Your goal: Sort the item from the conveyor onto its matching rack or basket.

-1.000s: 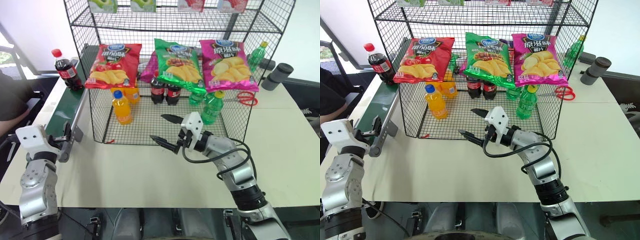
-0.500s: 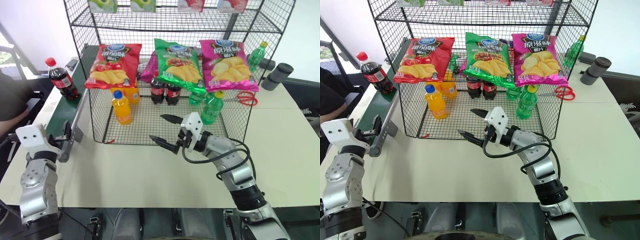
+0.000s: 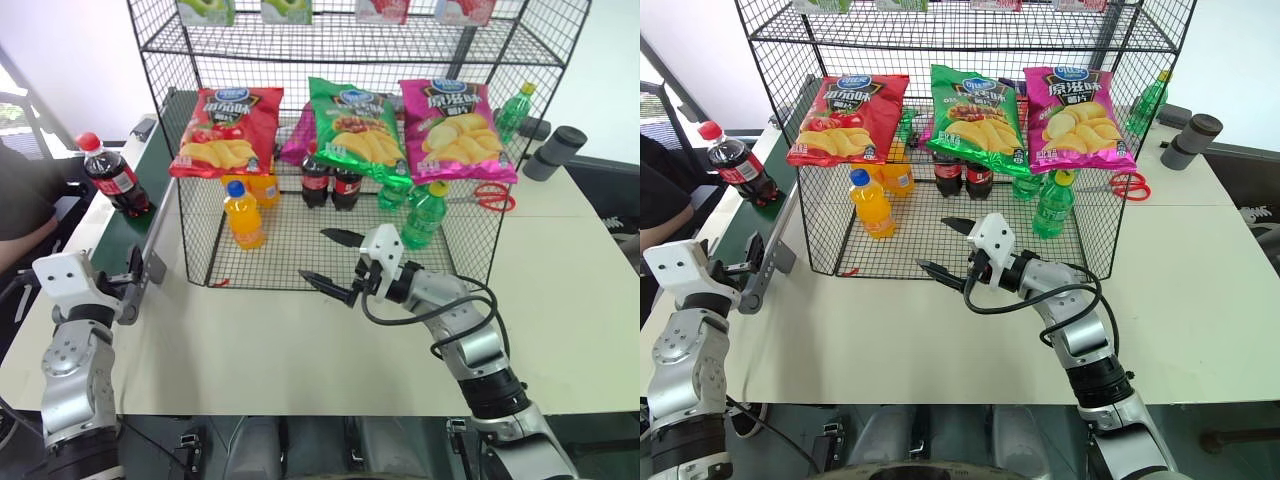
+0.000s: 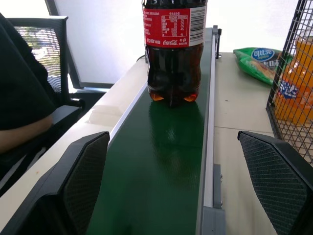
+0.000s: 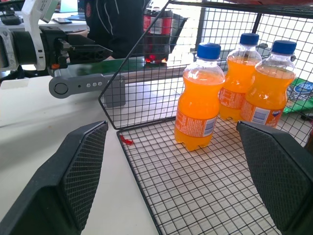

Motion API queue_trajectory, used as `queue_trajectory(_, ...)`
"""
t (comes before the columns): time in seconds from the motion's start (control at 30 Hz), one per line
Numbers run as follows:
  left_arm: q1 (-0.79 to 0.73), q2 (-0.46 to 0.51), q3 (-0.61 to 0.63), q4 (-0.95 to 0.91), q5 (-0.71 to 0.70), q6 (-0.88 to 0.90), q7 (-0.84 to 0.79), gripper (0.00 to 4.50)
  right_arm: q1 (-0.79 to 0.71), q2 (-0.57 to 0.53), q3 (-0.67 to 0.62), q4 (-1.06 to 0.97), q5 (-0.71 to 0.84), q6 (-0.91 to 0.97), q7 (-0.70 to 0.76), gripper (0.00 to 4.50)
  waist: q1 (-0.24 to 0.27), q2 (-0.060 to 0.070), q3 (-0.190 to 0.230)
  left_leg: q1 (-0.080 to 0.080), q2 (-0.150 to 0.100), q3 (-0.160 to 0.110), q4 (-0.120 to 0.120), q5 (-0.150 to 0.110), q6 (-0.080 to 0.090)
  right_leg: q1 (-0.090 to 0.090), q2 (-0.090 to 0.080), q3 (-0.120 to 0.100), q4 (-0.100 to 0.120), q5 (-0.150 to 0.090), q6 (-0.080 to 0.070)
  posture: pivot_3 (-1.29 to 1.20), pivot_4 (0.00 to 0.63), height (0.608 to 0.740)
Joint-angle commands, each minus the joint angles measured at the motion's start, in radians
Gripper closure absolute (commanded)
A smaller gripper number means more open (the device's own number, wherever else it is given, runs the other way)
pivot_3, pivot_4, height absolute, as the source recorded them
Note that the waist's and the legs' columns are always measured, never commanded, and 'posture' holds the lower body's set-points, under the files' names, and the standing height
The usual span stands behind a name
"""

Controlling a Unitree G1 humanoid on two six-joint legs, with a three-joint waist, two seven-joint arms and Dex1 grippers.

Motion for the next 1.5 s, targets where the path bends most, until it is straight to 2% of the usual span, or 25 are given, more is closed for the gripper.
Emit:
queue_trajectory(0.03, 0.002, 0.009, 0.030, 0.003, -0.015, -0.047, -0.011, 0.00, -0.015, 0.009, -0.002, -0.021, 0.005, -0.018, 0.000, 0.12, 0.000, 0.000, 0.000, 0.000, 0.000, 0.000, 0.000, 0.000, 0.000, 0.000, 0.000, 0.000, 0.000, 0.000, 0.000, 0.00, 0.150, 0.734)
queue_trajectory(1.33, 0.021, 0.006, 0.055, 0.049, -0.024, -0.107, 0.024, 0.00, -0.016, 0.015, 0.002, -0.016, 0.002, -0.016, 0.008, 0.12, -0.001, 0.000, 0.000, 0.000, 0.000, 0.000, -0.001, 0.000, 0.000, 0.000, -0.002, 0.000, 0.000, 0.000, 0.000, 0.00, 0.150, 0.734)
queue_trajectory(1.43, 0.021, 0.005, 0.059, 0.051, -0.024, -0.110, 0.027, 0.82, -0.017, 0.017, 0.003, -0.016, 0.001, -0.017, 0.006, 0.00, -0.001, 0.000, 0.000, 0.000, 0.000, 0.000, -0.001, 0.000, 0.000, 0.000, -0.002, 0.000, -0.001, 0.000, 0.000, 0.00, 0.150, 0.734)
queue_trajectory(1.5, 0.022, 0.005, 0.060, 0.050, -0.024, -0.111, 0.028, 1.71, -0.016, 0.017, 0.003, -0.016, 0.000, -0.017, 0.006, 0.00, -0.001, 0.000, 0.000, 0.000, 0.000, 0.000, -0.001, 0.000, 0.000, -0.001, -0.002, 0.000, -0.001, 0.000, 0.000, 0.00, 0.150, 0.734)
